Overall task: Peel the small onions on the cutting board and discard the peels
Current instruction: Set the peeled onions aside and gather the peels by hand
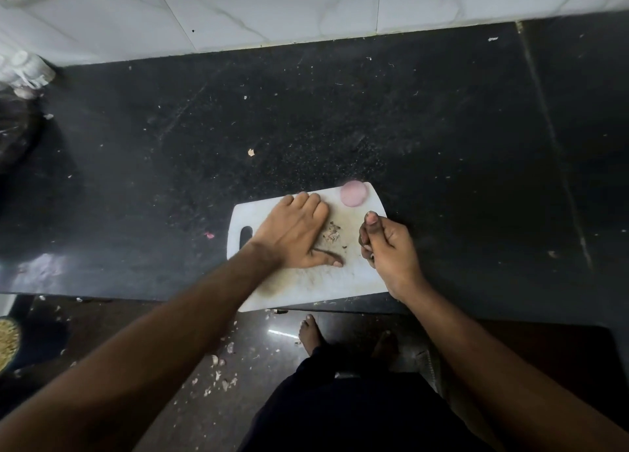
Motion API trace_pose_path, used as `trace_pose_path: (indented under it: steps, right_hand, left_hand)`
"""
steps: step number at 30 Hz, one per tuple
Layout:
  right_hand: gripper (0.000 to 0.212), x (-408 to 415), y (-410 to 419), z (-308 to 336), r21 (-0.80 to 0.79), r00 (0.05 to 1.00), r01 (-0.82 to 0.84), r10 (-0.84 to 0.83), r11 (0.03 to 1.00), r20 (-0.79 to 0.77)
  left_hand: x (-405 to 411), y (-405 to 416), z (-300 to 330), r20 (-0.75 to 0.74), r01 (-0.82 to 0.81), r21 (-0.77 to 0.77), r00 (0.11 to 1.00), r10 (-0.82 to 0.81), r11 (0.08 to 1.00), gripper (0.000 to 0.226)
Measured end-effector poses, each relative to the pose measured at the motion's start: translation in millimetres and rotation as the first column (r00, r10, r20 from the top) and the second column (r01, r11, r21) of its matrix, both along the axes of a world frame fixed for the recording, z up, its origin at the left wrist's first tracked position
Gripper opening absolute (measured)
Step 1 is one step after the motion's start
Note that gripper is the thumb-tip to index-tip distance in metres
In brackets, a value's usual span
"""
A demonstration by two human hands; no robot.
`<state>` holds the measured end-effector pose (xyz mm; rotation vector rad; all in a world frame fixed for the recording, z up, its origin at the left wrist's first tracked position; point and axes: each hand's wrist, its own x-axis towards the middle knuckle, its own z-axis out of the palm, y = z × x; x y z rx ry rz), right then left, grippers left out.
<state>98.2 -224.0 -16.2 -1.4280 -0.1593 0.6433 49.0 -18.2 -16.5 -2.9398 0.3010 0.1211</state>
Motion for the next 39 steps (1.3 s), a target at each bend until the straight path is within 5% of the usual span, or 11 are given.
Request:
trace_pose_path:
  steps: [15, 22, 27, 30, 33, 35, 39]
  right_hand:
    - [0.045, 0.6, 1.4, 0.1, -0.089, 1.000, 0.004, -0.001, 0.996, 0.031]
    - [0.046, 2.2, 2.3, 1.7, -0.098, 0.998, 0.008, -0.002, 0.995, 0.060]
    - [0.047, 5.7, 5.1, 1.3, -0.137, 0.996, -0.010, 0.021, 0.990, 0.081]
    - [0.048, 6.0, 8.3, -3.0, -0.180, 0.992, -0.017, 0.039, 0.983, 0.122]
    - [0.048, 4.5, 11.1, -7.6, -0.245, 0.976, -0.023, 0.075, 0.969, 0.204]
    - [0.048, 2.8, 12.5, -8.0, -0.300, 0.960, -0.013, 0.095, 0.954, 0.262]
    - [0.053, -7.6, 18.9, 1.3, -0.317, 0.969, -0.016, 0.093, 0.948, 0.229]
  left_hand:
    - [30.1, -18.5, -13.6, 0.071, -0.059, -0.156, 0.995, 0.071, 0.986, 0.048]
    - [24.6, -36.8, -2.6, -0.080, -0.436, -0.232, 0.900, 0.429, 0.870, 0.042]
    - [-25.2, -41.4, 5.5, -0.106, -0.542, -0.318, 0.835, 0.539, 0.778, 0.039]
    - [-53.2, -50.1, 8.6, -0.175, -0.628, -0.596, 0.710, 0.683, 0.500, 0.044]
    - [-69.5, -58.8, 8.2, -0.374, -0.491, -0.866, 0.510, 0.775, -0.095, 0.056]
    - [-73.7, -65.8, 14.3, -0.517, -0.341, -0.853, 0.442, 0.733, -0.395, 0.057]
    - [-76.2, -71.6, 35.5, -0.668, -0.152, -0.694, 0.499, 0.551, -0.704, 0.068]
